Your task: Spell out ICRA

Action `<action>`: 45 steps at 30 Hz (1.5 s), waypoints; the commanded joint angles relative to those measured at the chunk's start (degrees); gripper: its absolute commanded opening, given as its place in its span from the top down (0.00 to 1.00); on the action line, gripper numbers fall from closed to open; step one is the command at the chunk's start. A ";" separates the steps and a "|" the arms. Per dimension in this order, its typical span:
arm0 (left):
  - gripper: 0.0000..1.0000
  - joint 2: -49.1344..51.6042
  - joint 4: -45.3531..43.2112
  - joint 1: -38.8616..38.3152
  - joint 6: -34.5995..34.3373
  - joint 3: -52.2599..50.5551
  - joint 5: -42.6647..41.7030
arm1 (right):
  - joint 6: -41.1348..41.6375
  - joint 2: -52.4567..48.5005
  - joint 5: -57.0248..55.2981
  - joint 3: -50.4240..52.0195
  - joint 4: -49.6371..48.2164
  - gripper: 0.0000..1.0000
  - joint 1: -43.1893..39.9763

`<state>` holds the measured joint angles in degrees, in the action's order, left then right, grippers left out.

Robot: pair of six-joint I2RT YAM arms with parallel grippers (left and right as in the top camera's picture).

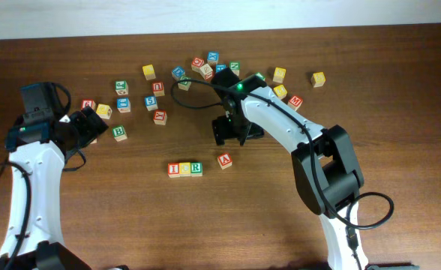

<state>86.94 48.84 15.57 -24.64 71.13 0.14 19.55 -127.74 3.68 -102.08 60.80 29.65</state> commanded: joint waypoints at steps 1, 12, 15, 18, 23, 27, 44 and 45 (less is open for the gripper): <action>0.01 0.15 0.07 0.35 -0.13 0.20 -0.39 | 0.44 -0.20 -3.69 0.63 0.00 0.02 -0.15; 0.01 0.15 0.07 0.35 -0.15 0.20 -0.39 | -0.66 -0.20 -4.83 0.63 -1.64 0.61 -0.61; 0.01 0.15 0.07 0.35 -0.13 0.20 -0.39 | -0.63 -0.20 -6.36 0.63 -1.68 0.96 -1.33; 0.01 0.15 0.07 0.35 -0.13 0.20 -0.39 | -0.63 -0.24 -6.34 0.63 -1.20 0.96 -2.05; 0.01 0.15 0.07 0.35 -0.13 0.20 -0.39 | -0.63 -0.24 -5.33 0.63 1.68 0.96 -1.97; 0.01 0.15 0.07 0.35 -0.15 0.20 -0.39 | -0.63 -0.24 -2.14 0.63 4.96 0.96 -1.55; 0.01 0.15 0.07 0.35 -0.13 0.20 -0.39 | -0.66 -0.24 3.85 0.63 6.51 0.96 0.63; 0.01 0.15 0.07 0.35 -0.15 0.20 -0.39 | -0.66 -0.24 3.85 0.63 6.49 0.96 0.83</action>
<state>86.94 48.84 15.57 -24.64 71.13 0.14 19.09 -127.74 6.66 -101.97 67.26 29.23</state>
